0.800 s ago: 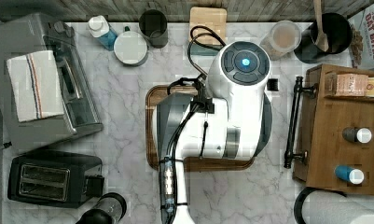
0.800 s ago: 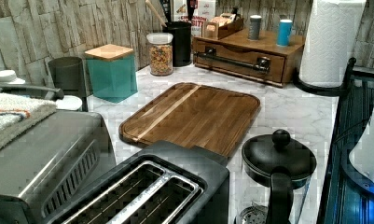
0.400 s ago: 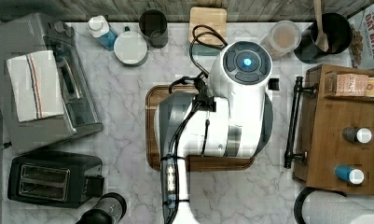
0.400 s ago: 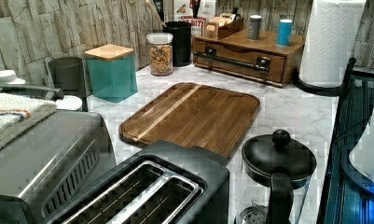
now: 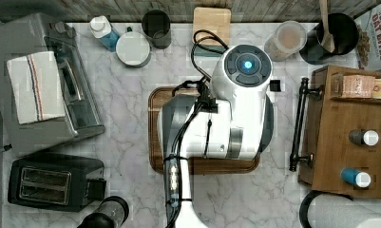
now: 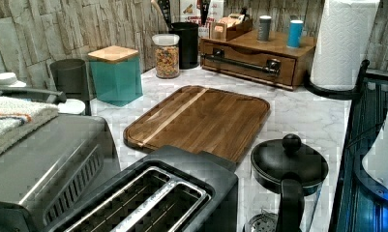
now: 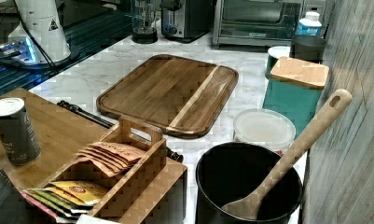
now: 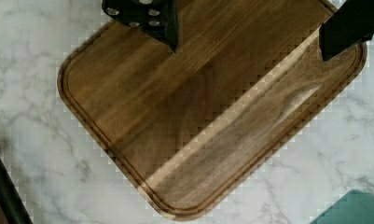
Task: Open the drawer.
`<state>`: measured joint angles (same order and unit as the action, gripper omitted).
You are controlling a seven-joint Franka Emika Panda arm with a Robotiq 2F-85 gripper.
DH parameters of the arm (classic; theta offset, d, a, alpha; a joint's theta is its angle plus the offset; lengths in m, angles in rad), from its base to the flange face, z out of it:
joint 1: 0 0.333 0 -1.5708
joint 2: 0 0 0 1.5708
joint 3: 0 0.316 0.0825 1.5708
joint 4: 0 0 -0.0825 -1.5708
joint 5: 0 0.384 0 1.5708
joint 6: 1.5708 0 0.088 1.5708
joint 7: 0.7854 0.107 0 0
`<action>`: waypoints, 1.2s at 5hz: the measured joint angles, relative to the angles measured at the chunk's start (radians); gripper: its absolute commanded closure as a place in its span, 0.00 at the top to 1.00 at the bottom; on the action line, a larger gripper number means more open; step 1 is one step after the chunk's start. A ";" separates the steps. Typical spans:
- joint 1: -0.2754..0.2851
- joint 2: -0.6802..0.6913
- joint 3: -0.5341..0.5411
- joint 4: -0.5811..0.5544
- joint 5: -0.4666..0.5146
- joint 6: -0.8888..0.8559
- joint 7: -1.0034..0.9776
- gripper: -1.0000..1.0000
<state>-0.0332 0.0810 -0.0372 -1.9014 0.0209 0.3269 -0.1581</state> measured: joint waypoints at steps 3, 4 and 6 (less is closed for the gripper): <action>-0.063 0.139 -0.050 -0.022 -0.086 0.213 -0.381 1.00; -0.110 0.178 -0.070 -0.051 -0.105 0.330 -0.418 1.00; -0.165 0.161 -0.150 -0.147 -0.196 0.524 -0.503 1.00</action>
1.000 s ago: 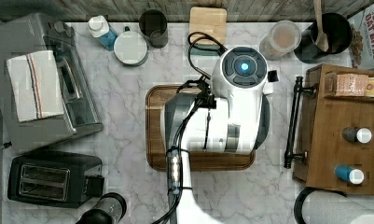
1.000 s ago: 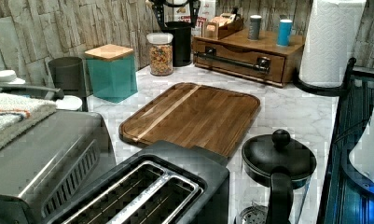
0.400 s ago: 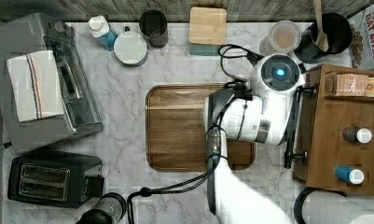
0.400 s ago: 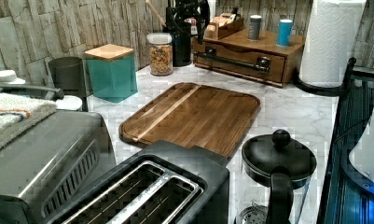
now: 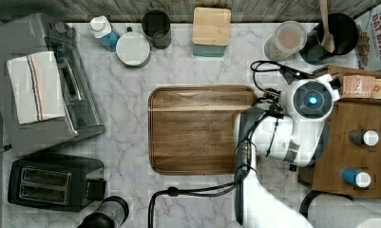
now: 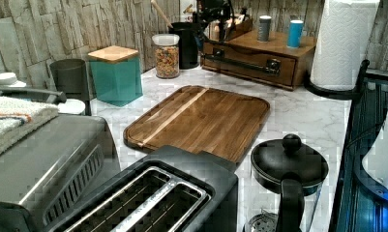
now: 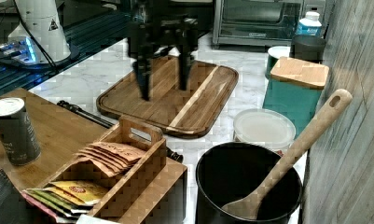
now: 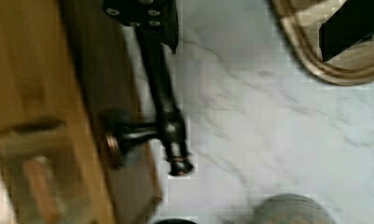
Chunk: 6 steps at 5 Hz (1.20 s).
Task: Open the drawer.
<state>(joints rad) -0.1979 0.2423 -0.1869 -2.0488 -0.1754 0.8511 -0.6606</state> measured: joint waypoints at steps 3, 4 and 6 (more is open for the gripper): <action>-0.049 -0.018 -0.020 -0.018 -0.033 0.054 -0.208 1.00; -0.047 -0.003 -0.020 -0.021 -0.036 0.019 -0.207 1.00; -0.049 0.003 -0.027 -0.078 -0.127 0.086 -0.180 1.00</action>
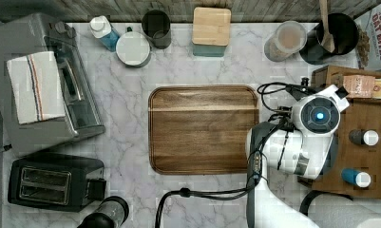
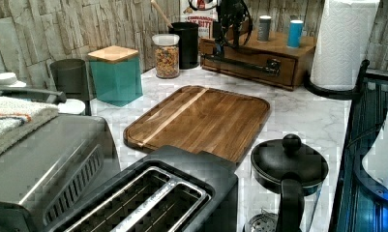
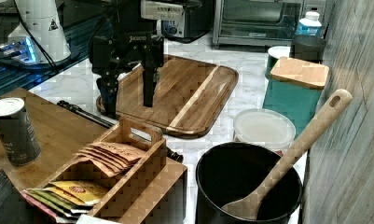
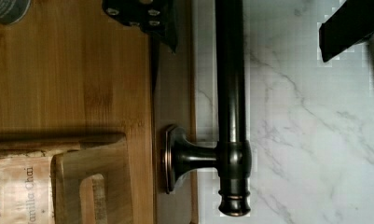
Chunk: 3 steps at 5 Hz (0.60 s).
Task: Open the drawer.
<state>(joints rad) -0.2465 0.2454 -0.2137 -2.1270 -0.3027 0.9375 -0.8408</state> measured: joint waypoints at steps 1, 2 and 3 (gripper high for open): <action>-0.014 0.005 -0.001 -0.047 0.029 0.104 -0.006 1.00; -0.019 0.028 -0.014 -0.080 0.033 0.204 -0.006 1.00; -0.034 0.067 -0.010 -0.090 0.069 0.208 -0.006 1.00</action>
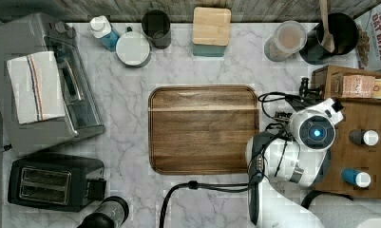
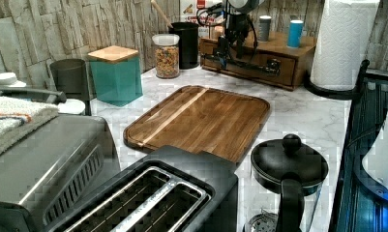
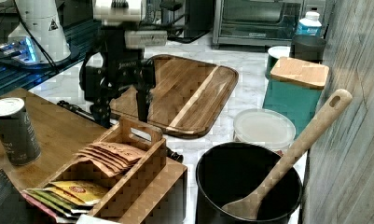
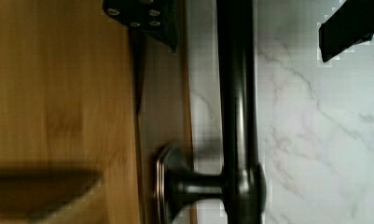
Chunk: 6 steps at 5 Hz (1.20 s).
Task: Open the drawer.
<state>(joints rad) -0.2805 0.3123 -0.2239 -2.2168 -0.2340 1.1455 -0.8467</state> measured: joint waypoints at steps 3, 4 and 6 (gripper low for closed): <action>-0.016 0.042 0.040 -0.008 0.137 0.023 -0.106 1.00; -0.044 0.041 0.060 -0.008 0.188 0.032 -0.148 1.00; -0.150 0.035 0.169 0.014 0.291 -0.041 -0.265 1.00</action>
<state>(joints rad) -0.4302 0.3474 -0.0549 -2.2031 0.0574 1.1045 -1.1113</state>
